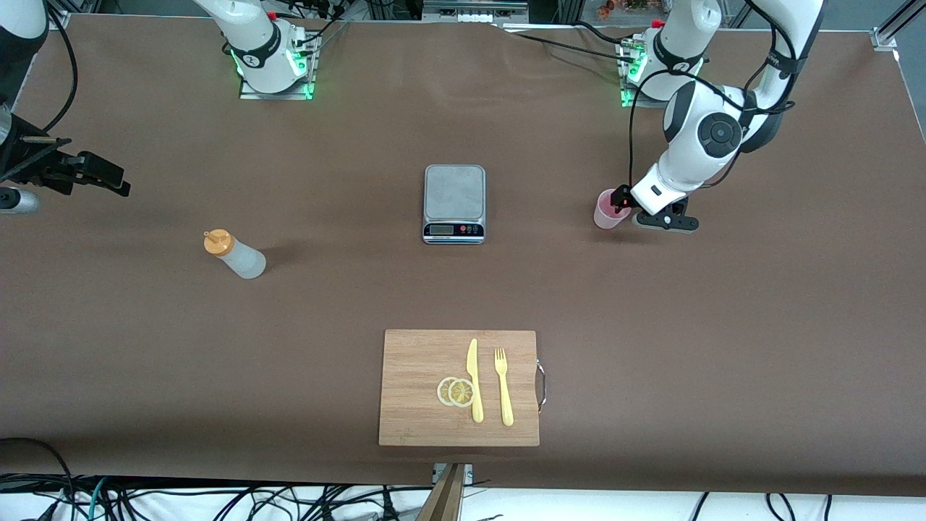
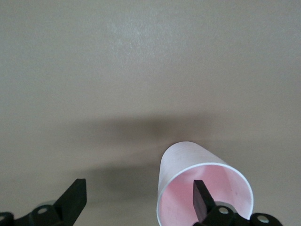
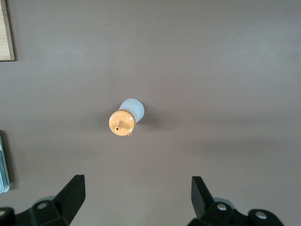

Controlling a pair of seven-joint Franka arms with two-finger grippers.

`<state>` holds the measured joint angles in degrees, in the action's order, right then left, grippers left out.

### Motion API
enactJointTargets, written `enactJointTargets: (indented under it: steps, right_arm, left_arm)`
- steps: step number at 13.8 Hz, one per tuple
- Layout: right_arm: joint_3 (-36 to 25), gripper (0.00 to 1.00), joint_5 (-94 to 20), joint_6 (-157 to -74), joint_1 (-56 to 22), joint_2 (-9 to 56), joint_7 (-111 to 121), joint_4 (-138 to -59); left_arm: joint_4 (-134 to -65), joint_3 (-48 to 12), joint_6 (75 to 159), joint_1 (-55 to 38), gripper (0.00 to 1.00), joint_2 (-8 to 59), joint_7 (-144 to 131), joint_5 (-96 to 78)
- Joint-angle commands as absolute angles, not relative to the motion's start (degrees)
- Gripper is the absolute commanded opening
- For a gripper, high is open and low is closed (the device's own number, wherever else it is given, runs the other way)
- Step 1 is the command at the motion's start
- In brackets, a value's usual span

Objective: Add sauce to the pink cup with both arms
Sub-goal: 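Close the left gripper around the pink cup, then carry the pink cup with the left gripper onto the scale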

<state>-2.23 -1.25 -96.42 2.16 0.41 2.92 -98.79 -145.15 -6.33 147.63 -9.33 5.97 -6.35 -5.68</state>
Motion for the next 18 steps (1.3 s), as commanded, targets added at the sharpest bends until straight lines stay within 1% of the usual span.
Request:
enactJointTargets:
  steps: [1,2,4,5,6,7,11,12,13,16,18]
  right_arm:
    - [-2.02,1.00,-1.49,-95.10,2.46,0.97,2.64,-97.29]
    - [-2.02,1.00,-1.49,-95.10,2.46,0.97,2.64,-97.29]
    - [-2.02,1.00,-1.49,-95.18,2.46,0.97,2.64,-97.29]
    - [-2.02,1.00,-1.49,-95.10,2.46,0.97,2.72,-97.29]
    - [-2.02,1.00,-1.49,-95.10,2.46,0.97,2.72,-97.29]
    - [-2.02,1.00,-1.49,-95.10,2.46,0.97,2.64,-97.29]
    - [-2.02,1.00,-1.49,-95.10,2.46,0.97,2.64,-97.38]
    - [-2.02,1.00,-1.49,-95.10,2.46,0.97,2.64,-97.30]
    - [-2.02,1.00,-1.49,-95.10,2.46,0.97,2.72,-97.29]
    - [-2.02,1.00,-1.49,-95.10,2.46,0.97,2.72,-97.38]
    - [-2.11,1.00,-1.49,-95.10,2.46,0.97,2.72,-97.38]
  left_arm:
    - [-145.72,-6.33,148.89,-10.02,0.77,5.98,-8.07,-7.46]
    - [-145.72,-6.33,148.89,-10.72,0.56,5.98,-9.74,-7.56]
    - [-145.72,-6.42,148.54,-12.03,0.18,5.98,-14.13,-7.56]
    - [-145.55,-6.68,148.36,-12.30,0.09,5.89,-15.37,-7.56]
    - [-145.46,-7.38,148.27,-12.30,0.03,5.89,-16.08,-7.56]
    - [-145.28,-7.64,147.66,-12.30,0.00,5.80,-16.69,-7.56]
    - [-144.76,-8.00,147.48,-12.30,0.00,5.63,-17.32,-7.56]
    - [-143.62,-8.17,147.13,-12.30,0.00,5.36,-17.40,-7.56]
    - [-142.22,-9.22,145.39,-12.30,0.00,5.27,-17.49,-7.56]
    - [-134.24,-12.99,138.01,-12.39,0.00,5.54,-17.84,-7.65]
    - [-128.96,-16.42,134.75,-12.57,0.00,6.24,-20.64,-7.65]
